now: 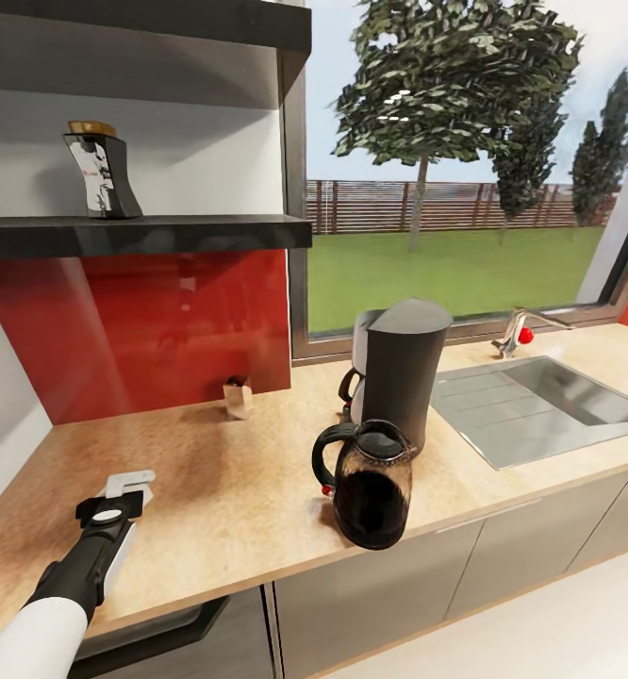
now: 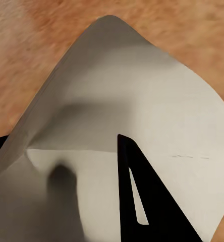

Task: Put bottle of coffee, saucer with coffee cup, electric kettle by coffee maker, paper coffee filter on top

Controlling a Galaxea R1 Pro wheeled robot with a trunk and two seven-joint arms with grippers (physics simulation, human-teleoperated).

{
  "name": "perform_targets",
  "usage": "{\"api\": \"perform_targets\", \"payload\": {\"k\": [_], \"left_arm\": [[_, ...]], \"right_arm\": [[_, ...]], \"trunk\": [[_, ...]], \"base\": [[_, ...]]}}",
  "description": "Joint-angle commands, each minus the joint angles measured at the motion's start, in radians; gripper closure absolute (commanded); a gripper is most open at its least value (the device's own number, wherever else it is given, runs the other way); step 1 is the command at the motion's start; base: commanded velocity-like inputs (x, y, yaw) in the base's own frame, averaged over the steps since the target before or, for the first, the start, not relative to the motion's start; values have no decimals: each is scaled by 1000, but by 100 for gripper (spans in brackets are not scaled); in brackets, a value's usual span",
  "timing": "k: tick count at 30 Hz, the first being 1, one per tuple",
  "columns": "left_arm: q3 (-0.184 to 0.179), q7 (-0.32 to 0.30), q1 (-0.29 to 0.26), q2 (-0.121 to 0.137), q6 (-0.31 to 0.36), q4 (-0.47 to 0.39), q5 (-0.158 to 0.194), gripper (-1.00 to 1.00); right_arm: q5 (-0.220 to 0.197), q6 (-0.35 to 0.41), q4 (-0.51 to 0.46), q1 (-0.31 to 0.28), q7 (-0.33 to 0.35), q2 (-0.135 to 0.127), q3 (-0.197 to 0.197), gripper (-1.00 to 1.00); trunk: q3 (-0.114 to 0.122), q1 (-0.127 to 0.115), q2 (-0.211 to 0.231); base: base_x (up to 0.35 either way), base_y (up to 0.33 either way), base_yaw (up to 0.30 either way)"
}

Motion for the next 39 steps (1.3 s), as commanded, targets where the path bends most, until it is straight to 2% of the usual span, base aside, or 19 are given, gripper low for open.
{"api": "perform_targets", "payload": {"k": [1, 13, 23, 25, 31, 36, 39], "left_arm": [[1, 0, -1, 0, 8, -1, -9, 100], [1, 1, -1, 0, 8, -6, -9, 100], [1, -5, -26, 1, 29, -18, -5, 100], [0, -6, -48, 1, 59, -23, -5, 100], [-4, -13, -142, -11, 215, -72, -3, 100], [-10, -31, -261, -23, 356, -94, -2, 100], [-11, -86, -352, -35, 446, -96, 0, 100]], "right_arm": [[-8, -3, 0, -1, 0, 0, 1, -100], [-8, -3, 0, -1, 0, 0, 1, -100], [-8, -3, 0, -1, 0, 0, 1, -100], [-8, -3, 0, -1, 0, 0, 1, -100], [-8, -3, 0, -1, -2, 0, 1, -100], [-8, -3, 0, -1, -3, 0, 1, -100], [-8, -4, 0, -1, -3, 0, 1, -100]], "trunk": [[-2, 1, -2], [-2, 1, -2], [-2, 1, -2], [-2, 1, -2], [-2, 1, -2], [-2, 1, -2], [-2, 1, -2]], "base": [[0, 0, 0], [0, 0, 0], [0, 0, 0], [0, 0, 0], [0, 0, 0], [0, 0, 0], [0, 0, 0]]}}
